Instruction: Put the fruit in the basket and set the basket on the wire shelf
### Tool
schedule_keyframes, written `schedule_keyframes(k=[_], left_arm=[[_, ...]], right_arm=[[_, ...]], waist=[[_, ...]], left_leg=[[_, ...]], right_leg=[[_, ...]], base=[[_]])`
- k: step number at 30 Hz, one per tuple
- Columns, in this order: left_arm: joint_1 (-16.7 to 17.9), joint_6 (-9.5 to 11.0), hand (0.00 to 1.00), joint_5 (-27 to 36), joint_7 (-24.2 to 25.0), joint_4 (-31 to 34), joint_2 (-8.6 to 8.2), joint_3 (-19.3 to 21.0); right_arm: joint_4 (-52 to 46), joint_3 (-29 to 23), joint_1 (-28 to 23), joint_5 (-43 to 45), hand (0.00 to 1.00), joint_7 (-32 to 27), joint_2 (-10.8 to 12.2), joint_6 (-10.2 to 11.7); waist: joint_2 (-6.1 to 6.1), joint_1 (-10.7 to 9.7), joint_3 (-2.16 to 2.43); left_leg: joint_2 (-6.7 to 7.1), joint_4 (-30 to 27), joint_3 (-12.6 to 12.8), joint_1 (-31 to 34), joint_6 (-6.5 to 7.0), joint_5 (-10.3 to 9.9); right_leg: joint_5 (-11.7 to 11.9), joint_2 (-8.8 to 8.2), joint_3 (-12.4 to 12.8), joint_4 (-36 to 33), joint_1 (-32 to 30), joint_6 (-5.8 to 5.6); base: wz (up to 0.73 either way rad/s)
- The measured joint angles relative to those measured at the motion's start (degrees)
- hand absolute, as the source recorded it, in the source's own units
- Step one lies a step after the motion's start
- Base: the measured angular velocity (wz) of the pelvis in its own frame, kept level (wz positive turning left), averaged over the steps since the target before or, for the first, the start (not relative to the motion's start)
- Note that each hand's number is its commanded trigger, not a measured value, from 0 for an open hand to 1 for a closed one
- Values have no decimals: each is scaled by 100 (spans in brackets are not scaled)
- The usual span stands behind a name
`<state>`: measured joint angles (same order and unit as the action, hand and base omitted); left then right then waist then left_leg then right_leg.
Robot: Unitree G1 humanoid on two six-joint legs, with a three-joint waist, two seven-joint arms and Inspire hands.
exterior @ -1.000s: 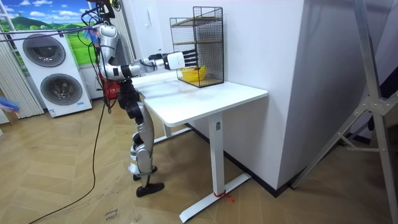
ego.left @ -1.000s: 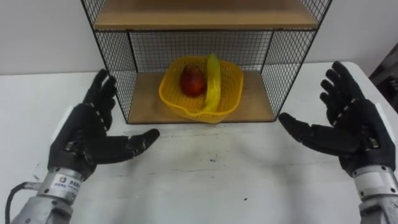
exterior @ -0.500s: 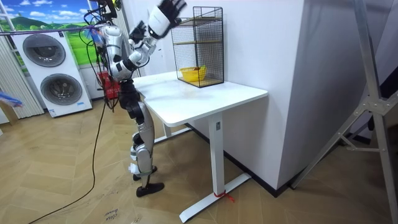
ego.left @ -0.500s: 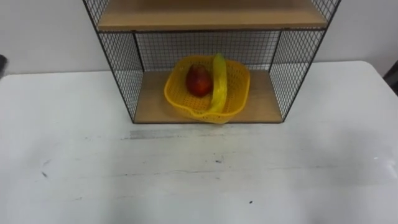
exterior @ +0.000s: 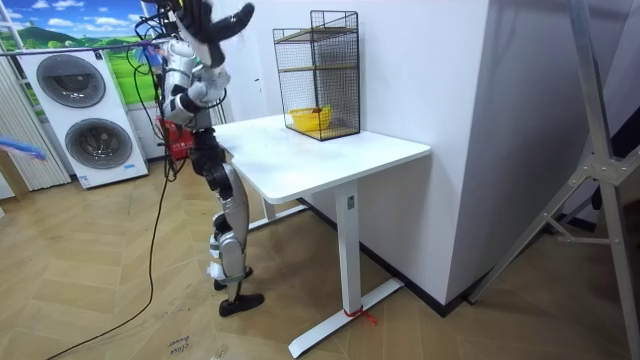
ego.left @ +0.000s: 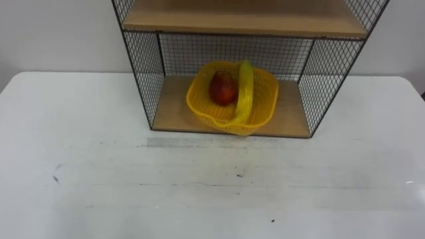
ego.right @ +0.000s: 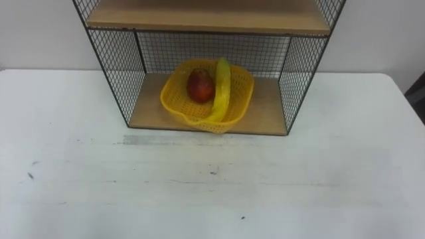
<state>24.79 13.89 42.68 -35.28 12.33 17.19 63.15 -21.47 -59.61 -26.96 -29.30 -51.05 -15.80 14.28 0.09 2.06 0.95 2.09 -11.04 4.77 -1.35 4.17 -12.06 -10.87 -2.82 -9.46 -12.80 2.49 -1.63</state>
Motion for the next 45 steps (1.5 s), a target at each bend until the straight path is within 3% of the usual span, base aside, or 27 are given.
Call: schedule_keyframes(k=[4,7,11,14,21,22,27,30,33,38,41,45], left_arm=[[126,2,0,730,-433,-1086,-117,-39],[388,15,0,1500,-744,-2170,-140,-356],[400,34,0,2124,-1176,-3752,-162,-774],[351,34,0,2144,-1176,-4589,-217,-915],[275,91,0,2415,-884,-5779,-289,-1231],[260,97,0,2579,-736,-6078,-331,-1386],[144,2,0,2958,-52,-7262,-653,-1395],[67,-261,0,2786,448,-7876,-765,-1387],[30,-517,0,2001,1038,-8432,-765,-1456],[-125,-1030,0,-114,1810,-8576,-761,-2207],[-387,-1221,0,-956,2149,-8584,-752,-2687],[-722,-1496,0,-1494,2341,-8559,-758,-3171]], right_arm=[[760,13,-144,-678,0,-131,226,-2],[1740,309,-330,-1483,0,-135,320,1],[3287,825,-360,-2216,0,-143,469,7],[4310,1051,-359,-2664,0,-5,611,7],[6405,1345,-300,-3835,0,627,635,12],[6738,1369,-270,-3886,0,772,647,12],[8057,1441,47,-3915,0,1386,772,-7],[8826,1568,208,-3684,0,1918,779,-229],[9538,1766,388,-2864,0,2514,745,-488],[9992,2559,800,-1303,0,3320,705,-1190],[10061,2967,1101,-760,0,3760,681,-1458],[10034,3178,1393,-270,0,4069,659,-1695]], waist=[[0,-4,-1],[-24,-17,11],[-34,21,6],[-32,18,4],[5,-65,13],[3,-71,12],[97,-98,52],[147,-155,46],[173,-191,36],[172,-189,25],[170,-197,23],[157,-216,-7]], left_leg=[[66,-53,-35,120,13,3],[80,-89,-75,154,21,8],[77,-131,-99,123,2,-8],[83,-173,-132,182,-12,-1],[101,-175,-201,176,-40,26],[95,-177,-179,176,-42,24],[62,-170,-84,168,-60,9],[61,-169,-87,100,-66,-17],[49,-168,-84,-15,-75,-40],[46,-168,-93,-231,-64,-74],[41,-171,-112,-259,-61,-72],[42,-164,-113,-269,-28,-53]], right_leg=[[-98,-83,-26,-129,-140,10],[-86,-109,-95,-130,-119,20],[-92,-115,-117,-204,-129,13],[-99,-123,-114,-183,-144,20],[-179,-169,-147,-199,-140,37],[-181,-168,-130,-199,-145,39],[-180,-134,-26,-193,-142,44],[-181,-126,-11,-172,-86,43],[-170,-102,12,-87,56,44],[-167,-94,-10,-58,284,44],[-131,-74,-13,26,355,45],[-123,-38,-17,40,366,44]], base=[[6],[8],[5],[7],[5],[-8],[-11],[-1],[0],[0],[3],[0]])
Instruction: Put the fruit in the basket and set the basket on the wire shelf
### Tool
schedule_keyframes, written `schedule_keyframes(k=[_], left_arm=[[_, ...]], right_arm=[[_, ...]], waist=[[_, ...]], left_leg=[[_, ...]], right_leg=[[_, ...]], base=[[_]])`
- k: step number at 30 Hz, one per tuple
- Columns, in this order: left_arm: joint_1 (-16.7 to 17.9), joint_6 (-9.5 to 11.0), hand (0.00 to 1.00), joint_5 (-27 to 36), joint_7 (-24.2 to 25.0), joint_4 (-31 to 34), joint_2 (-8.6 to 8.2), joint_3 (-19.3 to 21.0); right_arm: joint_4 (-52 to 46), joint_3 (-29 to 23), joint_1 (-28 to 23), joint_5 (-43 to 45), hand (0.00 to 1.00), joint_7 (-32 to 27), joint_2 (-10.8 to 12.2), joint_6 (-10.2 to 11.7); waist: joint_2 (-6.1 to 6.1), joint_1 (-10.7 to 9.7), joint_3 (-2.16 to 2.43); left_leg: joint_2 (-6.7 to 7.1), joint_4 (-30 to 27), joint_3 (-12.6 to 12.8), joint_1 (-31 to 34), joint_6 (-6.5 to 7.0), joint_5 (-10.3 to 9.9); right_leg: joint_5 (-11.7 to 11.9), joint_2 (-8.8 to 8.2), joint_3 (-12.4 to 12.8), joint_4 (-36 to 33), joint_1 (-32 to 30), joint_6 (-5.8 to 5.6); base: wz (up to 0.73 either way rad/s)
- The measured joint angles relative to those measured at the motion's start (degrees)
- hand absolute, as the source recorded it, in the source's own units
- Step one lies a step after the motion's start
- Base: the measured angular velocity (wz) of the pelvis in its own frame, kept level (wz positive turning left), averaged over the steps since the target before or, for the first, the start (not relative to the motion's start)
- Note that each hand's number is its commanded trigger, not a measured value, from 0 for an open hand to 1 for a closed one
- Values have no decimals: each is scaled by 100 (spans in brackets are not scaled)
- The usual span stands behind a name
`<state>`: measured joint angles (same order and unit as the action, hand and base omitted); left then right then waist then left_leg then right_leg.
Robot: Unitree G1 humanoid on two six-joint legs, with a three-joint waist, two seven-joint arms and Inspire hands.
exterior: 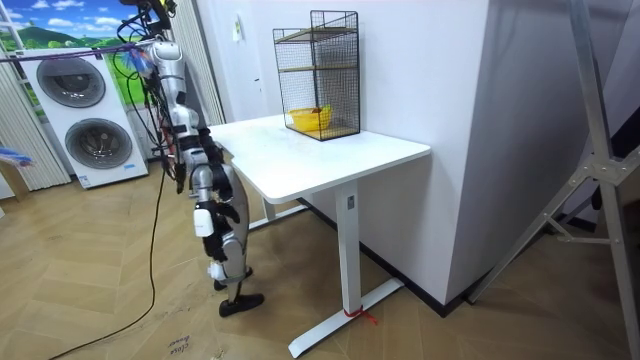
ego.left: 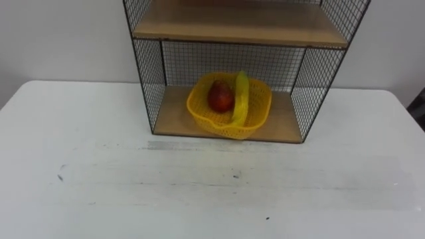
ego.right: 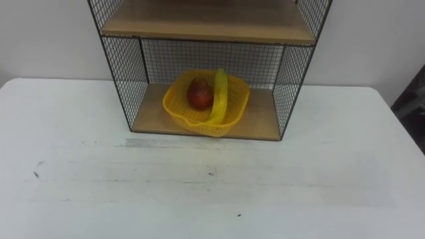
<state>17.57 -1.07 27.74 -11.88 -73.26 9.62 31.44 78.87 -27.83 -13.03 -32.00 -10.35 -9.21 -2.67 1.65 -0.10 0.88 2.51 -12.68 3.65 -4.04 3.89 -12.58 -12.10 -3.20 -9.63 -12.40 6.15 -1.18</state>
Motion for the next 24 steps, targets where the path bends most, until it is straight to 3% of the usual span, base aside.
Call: schedule_keyframes(k=[3,8,12,14,15,22,24], left_arm=[[-228,-163,0,-408,88,33,-3,-446],[-722,-270,0,-772,174,84,-130,-807],[-697,-271,0,-1013,263,272,-222,-1179],[-709,-357,0,-1259,264,296,-238,-1445],[-715,-372,0,-1360,264,297,-237,-1487],[-729,-380,0,-2639,252,495,-340,-1852],[-730,-370,0,-2861,250,526,-393,-1884]], right_arm=[[-4,170,194,229,0,217,5,-167],[-119,547,362,824,0,404,21,-329],[-287,1019,415,1328,0,416,46,-326],[-324,1215,480,1542,0,413,77,-322],[-322,1242,510,1584,0,414,92,-321],[-359,1794,631,1930,0,629,165,-303],[-352,1977,673,1930,0,718,175,-284]], waist=[[-18,-200,-14],[-78,-263,-82],[-81,-229,-90],[-74,-196,-160],[-64,-205,-171],[-35,-152,-154],[-30,-125,-116]], left_leg=[[3,1,-55,8,1,0],[1,109,-25,-55,2,2],[-23,222,129,-107,-1,1],[-37,232,208,-145,-2,2],[-37,231,203,-144,-2,2],[-36,271,180,-129,-2,1],[-38,263,184,-129,-2,1]], right_leg=[[9,12,-59,82,52,3],[4,21,-55,83,65,5],[-2,44,64,89,0,8],[2,61,155,89,-12,10],[6,62,150,97,-9,11],[29,73,147,182,25,8],[30,73,143,179,22,8]], base=[[8],[-3],[-21],[-17],[-4],[2],[0]])
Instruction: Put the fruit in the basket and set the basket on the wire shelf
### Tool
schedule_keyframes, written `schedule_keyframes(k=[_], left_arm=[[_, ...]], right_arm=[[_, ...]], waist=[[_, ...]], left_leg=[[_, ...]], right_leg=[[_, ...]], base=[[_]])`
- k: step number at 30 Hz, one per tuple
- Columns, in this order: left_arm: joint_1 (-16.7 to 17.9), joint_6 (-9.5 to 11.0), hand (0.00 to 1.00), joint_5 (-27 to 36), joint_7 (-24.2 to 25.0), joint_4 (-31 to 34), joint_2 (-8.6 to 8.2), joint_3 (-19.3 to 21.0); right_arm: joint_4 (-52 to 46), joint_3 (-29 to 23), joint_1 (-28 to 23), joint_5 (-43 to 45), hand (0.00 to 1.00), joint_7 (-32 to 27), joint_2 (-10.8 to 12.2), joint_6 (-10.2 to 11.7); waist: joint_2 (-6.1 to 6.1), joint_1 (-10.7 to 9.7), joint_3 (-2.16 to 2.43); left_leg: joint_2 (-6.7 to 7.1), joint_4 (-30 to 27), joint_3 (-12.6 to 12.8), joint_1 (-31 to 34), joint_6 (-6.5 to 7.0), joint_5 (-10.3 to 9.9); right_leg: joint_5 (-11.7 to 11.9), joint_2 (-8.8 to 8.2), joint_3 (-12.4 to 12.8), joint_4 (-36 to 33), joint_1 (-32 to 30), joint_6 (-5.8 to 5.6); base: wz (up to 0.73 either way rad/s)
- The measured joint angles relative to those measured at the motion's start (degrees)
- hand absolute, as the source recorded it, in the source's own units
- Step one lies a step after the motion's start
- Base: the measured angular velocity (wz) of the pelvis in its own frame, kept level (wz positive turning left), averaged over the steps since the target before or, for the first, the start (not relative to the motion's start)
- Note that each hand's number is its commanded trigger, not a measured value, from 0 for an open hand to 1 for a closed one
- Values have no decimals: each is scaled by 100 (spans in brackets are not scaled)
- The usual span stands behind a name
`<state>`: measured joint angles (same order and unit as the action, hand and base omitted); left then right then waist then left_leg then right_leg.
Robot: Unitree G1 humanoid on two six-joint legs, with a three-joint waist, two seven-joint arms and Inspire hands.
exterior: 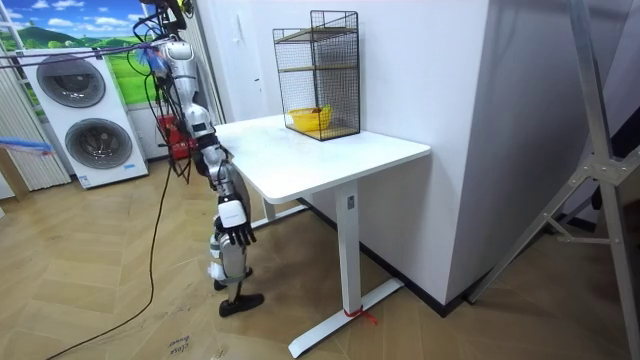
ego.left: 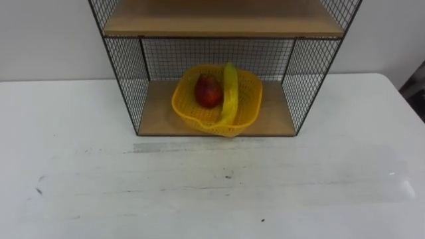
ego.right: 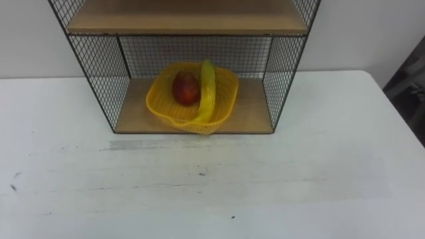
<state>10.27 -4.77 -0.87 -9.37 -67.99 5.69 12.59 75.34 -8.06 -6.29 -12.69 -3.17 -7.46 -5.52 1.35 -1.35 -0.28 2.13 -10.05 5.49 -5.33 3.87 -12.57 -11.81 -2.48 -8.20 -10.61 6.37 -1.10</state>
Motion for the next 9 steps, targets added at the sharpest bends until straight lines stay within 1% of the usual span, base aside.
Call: schedule_keyframes(k=[2,4,5,9], left_arm=[[-16,3,0,-129,-4,1,-10,-112],[-22,6,0,-162,-9,1,-10,-174],[-33,7,0,-178,-15,1,-11,-182],[-35,17,0,-216,-17,-2,-9,-195]], right_arm=[[34,206,42,0,0,156,-1,52],[42,285,58,-5,0,272,-1,63],[73,333,65,-25,0,342,0,72],[80,389,57,-33,0,438,-15,82]], waist=[[18,10,3],[27,11,23],[40,11,26],[39,35,22]], left_leg=[[-8,-37,-1,-14,-1,1],[-18,-43,-2,-26,-3,1],[-25,-33,-4,-35,-8,-2],[-36,-37,13,-35,-15,-6]], right_leg=[[5,4,-7,-4,16,6],[12,8,-29,-4,39,14],[14,13,-35,-3,58,16],[25,29,2,-3,58,26]], base=[[0],[2],[4],[-3]])
